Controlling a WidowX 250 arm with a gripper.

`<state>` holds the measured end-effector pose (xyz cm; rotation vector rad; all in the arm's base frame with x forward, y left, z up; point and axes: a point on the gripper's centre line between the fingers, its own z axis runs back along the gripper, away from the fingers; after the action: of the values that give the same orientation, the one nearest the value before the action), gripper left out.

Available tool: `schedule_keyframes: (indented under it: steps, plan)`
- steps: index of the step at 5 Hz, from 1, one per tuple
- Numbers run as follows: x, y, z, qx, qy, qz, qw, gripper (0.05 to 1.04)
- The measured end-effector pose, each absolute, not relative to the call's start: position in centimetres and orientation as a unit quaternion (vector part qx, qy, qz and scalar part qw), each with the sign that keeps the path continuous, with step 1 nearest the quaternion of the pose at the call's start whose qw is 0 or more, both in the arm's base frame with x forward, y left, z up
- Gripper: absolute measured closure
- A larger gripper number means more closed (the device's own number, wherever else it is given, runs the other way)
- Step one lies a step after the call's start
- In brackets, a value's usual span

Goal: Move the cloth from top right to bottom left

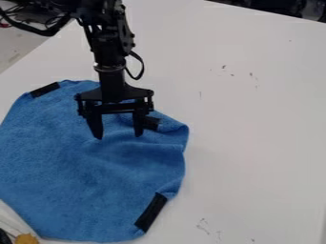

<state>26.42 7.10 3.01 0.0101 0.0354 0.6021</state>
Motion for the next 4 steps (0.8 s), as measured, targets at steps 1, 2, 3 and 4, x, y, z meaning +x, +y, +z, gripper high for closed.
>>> schedule_keyframes:
  steps: [1,2,3,4]
  plan:
    - [29.1,6.8,5.0,0.0,-0.013,0.293,0.956,0.085]
    - [30.0,5.6,5.9,-0.002,-0.017,0.289,0.957,0.084]
    - [31.2,3.8,6.9,-0.009,-0.023,0.278,0.96,0.085]
    - [32.8,1.9,8.6,-0.018,-0.038,0.27,0.962,0.085]
